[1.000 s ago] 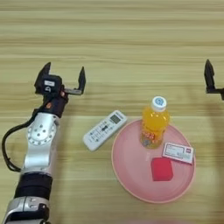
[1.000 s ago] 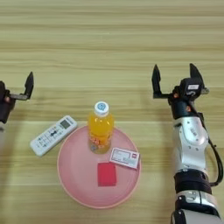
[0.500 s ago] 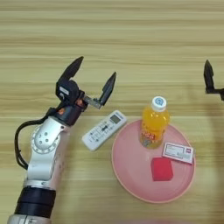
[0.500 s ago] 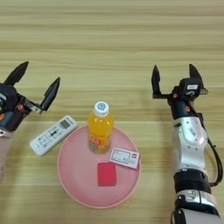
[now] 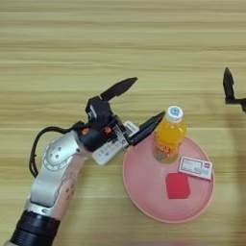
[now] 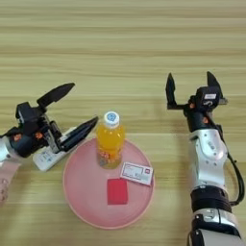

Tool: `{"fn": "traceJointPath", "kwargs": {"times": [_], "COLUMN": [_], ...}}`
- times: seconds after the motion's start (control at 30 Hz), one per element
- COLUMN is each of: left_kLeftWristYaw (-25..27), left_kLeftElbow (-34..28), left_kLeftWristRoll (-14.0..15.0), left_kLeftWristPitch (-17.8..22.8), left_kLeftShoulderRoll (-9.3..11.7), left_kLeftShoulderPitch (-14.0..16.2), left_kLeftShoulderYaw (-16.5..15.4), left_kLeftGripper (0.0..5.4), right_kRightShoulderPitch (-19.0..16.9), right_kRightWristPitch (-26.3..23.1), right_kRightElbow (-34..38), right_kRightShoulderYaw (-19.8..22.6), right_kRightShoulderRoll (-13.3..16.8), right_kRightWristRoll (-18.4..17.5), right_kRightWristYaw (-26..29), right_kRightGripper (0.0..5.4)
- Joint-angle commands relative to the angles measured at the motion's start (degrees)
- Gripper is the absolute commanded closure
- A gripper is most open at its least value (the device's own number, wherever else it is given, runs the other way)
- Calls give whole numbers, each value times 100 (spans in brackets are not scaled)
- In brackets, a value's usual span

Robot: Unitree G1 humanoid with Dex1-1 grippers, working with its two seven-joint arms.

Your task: Move the objects on the table

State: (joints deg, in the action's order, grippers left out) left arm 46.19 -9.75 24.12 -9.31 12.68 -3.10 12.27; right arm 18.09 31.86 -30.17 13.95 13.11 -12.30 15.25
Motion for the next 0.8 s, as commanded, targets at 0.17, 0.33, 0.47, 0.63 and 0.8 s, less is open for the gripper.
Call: {"fn": "traceJointPath", "kwargs": {"times": [0.17, 0.33, 0.47, 0.63, 0.8], "left_kLeftWristYaw": [250, 362, 470, 598, 724], "left_kLeftElbow": [18, 120, 330, 576, 740], "left_kLeftWristRoll": [-159, -130, -248, -393, -476], "left_kLeftWristPitch": [226, 353, 369, 338, 323], "left_kLeftShoulderRoll": [61, 22, -19, -66, -118], "left_kLeftShoulderPitch": [-239, -332, -430, -545, -625], "left_kLeftShoulderYaw": [320, 409, 560, 774, 892], "left_kLeftGripper": [0, 0, 0, 0, 0], "right_kRightShoulderPitch": [183, 195, 205, 210, 210], "right_kRightWristPitch": [53, 77, 94, 104, 108], "right_kRightElbow": [-96, -121, -141, -150, -152], "right_kRightShoulderYaw": [-19, -21, -19, -19, -20], "right_kRightShoulderRoll": [-31, -41, -47, -59, -70], "right_kRightWristRoll": [51, 65, 76, 86, 91], "right_kRightWristYaw": [-55, -60, -61, -67, -66], "right_kRightGripper": [1, 1, 1, 1, 1]}}
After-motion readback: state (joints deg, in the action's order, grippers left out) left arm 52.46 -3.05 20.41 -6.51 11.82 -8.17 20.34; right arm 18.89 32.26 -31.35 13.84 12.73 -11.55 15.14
